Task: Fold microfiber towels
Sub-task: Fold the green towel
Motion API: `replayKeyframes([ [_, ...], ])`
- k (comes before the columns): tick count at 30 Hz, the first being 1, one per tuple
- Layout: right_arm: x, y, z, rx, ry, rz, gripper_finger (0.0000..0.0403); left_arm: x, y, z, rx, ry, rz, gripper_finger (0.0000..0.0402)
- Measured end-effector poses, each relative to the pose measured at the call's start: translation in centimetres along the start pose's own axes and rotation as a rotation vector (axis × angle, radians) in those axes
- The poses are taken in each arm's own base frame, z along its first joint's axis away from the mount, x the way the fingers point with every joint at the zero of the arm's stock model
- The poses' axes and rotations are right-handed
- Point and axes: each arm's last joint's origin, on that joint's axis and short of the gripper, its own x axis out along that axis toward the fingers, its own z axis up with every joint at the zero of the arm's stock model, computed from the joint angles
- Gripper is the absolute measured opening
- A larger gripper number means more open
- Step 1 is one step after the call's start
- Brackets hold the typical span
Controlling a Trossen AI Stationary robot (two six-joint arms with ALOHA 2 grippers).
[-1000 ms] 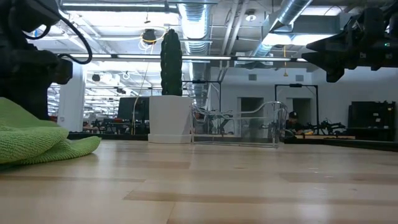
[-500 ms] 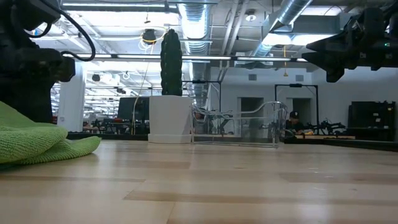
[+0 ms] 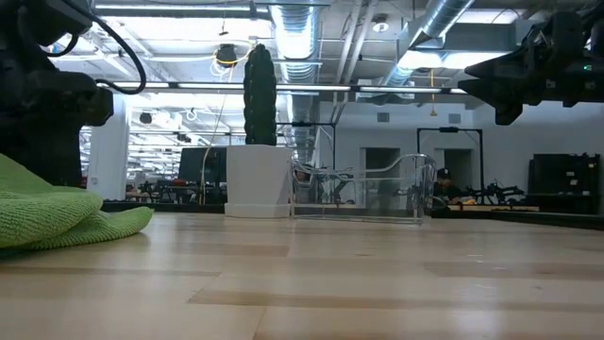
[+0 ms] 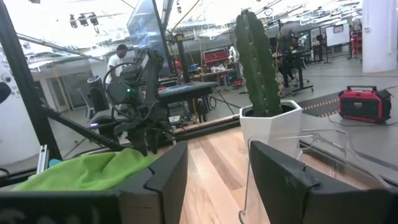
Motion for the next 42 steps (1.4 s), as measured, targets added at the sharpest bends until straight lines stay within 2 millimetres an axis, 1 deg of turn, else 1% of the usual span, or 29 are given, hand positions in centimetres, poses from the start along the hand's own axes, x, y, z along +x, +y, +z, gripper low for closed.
replayKeyframes([
  [2,0.0,0.0,0.0,0.0,0.0,0.0,0.0196,0.1,0.0,0.0,-0.011,0.006,0.005,0.0231],
  [4,0.0,0.0,0.0,0.0,0.0,0.0,0.0196,0.2,0.0,-0.1,-0.011,0.021,0.011,0.0237],
  [7,0.0,0.0,0.0,0.0,0.001,0.0,0.0197,0.4,-0.2,-0.1,-0.011,0.038,0.009,0.0236],
  [10,0.0,0.0,0.0,0.0,0.001,0.0,0.0198,0.7,-0.7,-0.1,0.006,0.042,-0.017,0.0225],
  [14,0.0,0.0,0.0,0.0,0.0,0.0,0.0196,1.0,-1.0,-0.1,0.03,0.042,-0.028,0.0195],
  [22,0.0,0.0,0.0,0.0,0.0,0.0,0.0194,1.2,-1.1,-0.1,0.03,0.034,-0.025,0.0111],
  [27,0.0,0.0,0.0,0.0,0.0,0.0,0.0192,0.5,-1.8,0.4,0.024,0.007,-0.054,0.0083],
  [31,0.0,0.0,0.0,0.0,0.0,0.0,0.0191,-0.1,-2.5,0.7,0.053,-0.015,-0.074,0.0078],
  [35,0.0,0.0,0.0,0.0,0.0,0.0,0.0191,-0.1,-2.5,0.8,0.054,-0.019,-0.074,0.0081],
  [39,0.0,0.0,0.0,0.0,0.0,0.0,0.0189,-0.1,-2.6,0.8,0.053,-0.025,-0.077,0.009],
  [42,0.0,0.0,0.0,0.0,0.0,0.0,0.019,-0.1,-2.8,0.9,0.061,-0.036,-0.101,0.0104],
])
